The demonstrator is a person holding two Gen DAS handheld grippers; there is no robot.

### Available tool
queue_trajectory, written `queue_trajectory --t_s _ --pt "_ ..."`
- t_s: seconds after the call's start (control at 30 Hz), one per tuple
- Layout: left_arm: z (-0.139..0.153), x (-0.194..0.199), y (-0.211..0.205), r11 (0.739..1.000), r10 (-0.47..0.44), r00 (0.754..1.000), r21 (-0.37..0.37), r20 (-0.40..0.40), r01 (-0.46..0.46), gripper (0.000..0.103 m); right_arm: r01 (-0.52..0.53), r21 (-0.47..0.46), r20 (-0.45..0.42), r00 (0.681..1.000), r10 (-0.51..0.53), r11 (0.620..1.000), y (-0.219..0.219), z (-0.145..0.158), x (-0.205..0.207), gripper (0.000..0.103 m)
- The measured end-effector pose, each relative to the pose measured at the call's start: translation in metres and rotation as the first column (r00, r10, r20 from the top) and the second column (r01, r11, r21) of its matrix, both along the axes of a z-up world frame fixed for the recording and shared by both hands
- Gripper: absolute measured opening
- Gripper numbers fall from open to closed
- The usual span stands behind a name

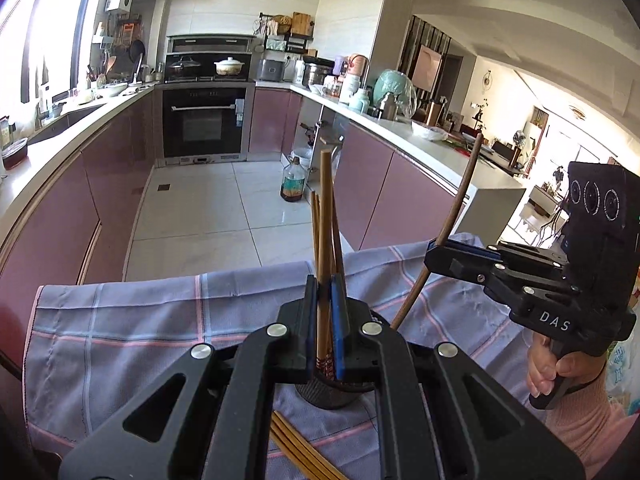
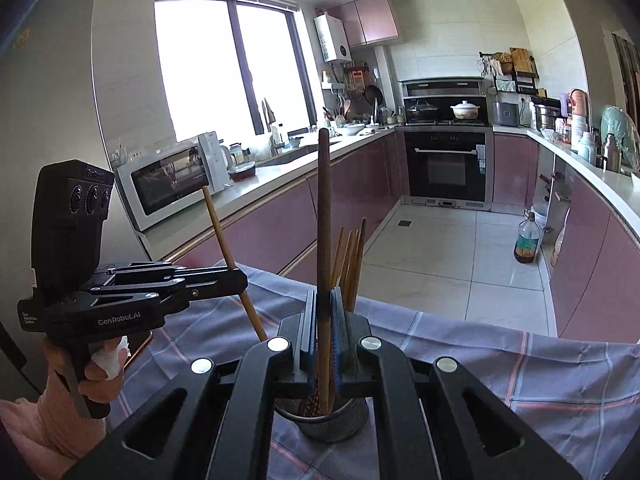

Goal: Organize utensils
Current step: 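Lower the chopstick into the mesh cup and open the right gripper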

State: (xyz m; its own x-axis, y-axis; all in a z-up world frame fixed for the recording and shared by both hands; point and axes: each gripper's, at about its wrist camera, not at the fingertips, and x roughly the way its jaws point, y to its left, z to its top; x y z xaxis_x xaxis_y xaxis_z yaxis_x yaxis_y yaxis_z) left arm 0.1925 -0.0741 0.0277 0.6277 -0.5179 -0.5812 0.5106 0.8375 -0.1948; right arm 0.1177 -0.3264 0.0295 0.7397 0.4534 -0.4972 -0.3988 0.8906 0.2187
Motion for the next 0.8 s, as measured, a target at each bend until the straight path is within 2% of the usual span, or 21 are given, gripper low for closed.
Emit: queue_trajectory --t_s 0.13,0.33,0.47,0.57,0.7,0.8 --pt "-0.017 0.015 0.000 0.999 -0.008 0.999 0.030 -0.043 0.009 0.007 -0.008 -0.002 -0.071 0.997 0.008 1.000 0.002 -0.010 0.011 0.005" --pt "-0.027 0.031 -0.006 0.998 -0.010 0.998 0.054 -0.069 0.013 0.007 0.002 0.019 -0.141 0.990 0.000 1.000 0.002 -0.023 0.029 0.007" --pt "-0.031 0.041 -0.006 0.999 -0.002 0.996 0.046 -0.090 0.006 0.009 0.018 0.028 -0.152 0.988 -0.013 0.999 0.001 -0.025 0.036 0.008" --pt "-0.035 0.048 -0.005 0.999 0.023 0.994 0.028 -0.103 -0.020 0.016 0.041 0.041 -0.153 0.988 -0.035 0.998 -0.002 -0.026 0.038 0.010" --pt "-0.041 0.053 -0.001 0.999 0.045 0.993 0.015 -0.107 -0.043 0.022 0.050 0.055 -0.145 0.989 -0.042 0.997 -0.004 -0.028 0.034 0.019" --pt "-0.043 0.052 0.001 0.999 0.048 0.993 0.010 -0.105 -0.047 0.024 0.047 0.051 -0.134 0.990 -0.040 0.998 -0.003 -0.028 0.029 0.022"
